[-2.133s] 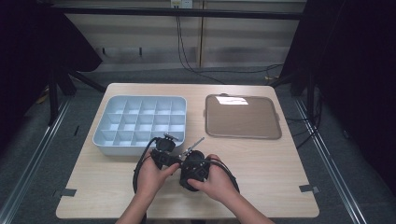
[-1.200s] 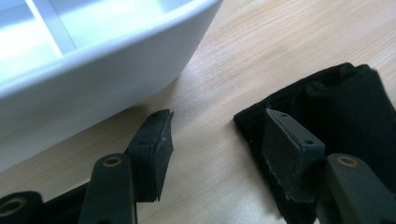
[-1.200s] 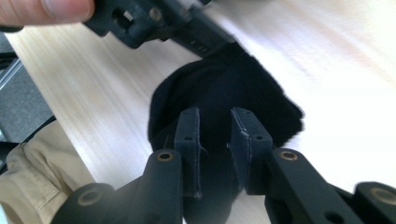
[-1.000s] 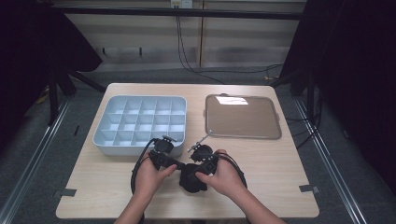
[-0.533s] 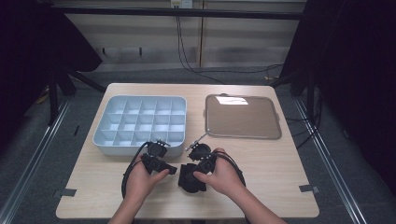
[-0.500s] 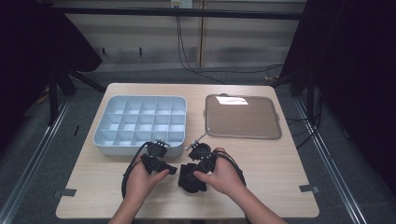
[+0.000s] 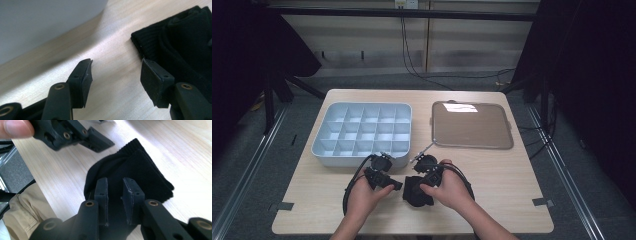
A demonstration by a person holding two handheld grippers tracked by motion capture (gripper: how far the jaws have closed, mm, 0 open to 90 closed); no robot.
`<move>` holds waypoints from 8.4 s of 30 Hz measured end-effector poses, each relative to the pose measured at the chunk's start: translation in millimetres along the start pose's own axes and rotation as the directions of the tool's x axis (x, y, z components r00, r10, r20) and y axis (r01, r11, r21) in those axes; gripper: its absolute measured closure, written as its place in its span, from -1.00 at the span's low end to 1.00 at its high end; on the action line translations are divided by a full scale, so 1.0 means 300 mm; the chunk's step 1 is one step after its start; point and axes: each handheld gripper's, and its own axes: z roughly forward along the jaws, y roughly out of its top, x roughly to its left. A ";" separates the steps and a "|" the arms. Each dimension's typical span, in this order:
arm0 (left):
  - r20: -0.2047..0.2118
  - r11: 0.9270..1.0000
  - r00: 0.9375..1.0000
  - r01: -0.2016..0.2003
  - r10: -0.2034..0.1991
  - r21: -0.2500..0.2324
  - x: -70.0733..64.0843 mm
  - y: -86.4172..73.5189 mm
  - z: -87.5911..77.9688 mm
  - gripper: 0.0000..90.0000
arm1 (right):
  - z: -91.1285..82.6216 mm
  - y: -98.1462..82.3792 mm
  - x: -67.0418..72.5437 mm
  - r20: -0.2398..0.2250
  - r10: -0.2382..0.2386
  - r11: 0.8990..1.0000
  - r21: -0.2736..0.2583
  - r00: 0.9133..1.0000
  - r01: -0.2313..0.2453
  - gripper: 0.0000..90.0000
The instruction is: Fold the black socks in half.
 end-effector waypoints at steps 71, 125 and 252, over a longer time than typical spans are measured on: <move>0.143 0.998 0.989 0.037 -0.028 -0.058 -0.071 -0.003 -0.032 -0.46 | 0.073 0.073 -0.057 0.038 0.095 0.995 -0.033 0.995 -0.094 0.71; 0.061 0.998 0.996 0.059 -0.059 -0.005 -0.079 0.003 0.032 -0.36 | 0.000 -0.075 -0.030 0.061 0.011 1.000 0.001 0.998 -0.011 0.80; 0.028 0.976 0.999 0.014 -0.020 0.218 -0.069 0.190 -0.187 0.48 | 0.042 -0.402 -0.250 0.293 0.130 0.892 -0.451 0.947 0.017 -0.63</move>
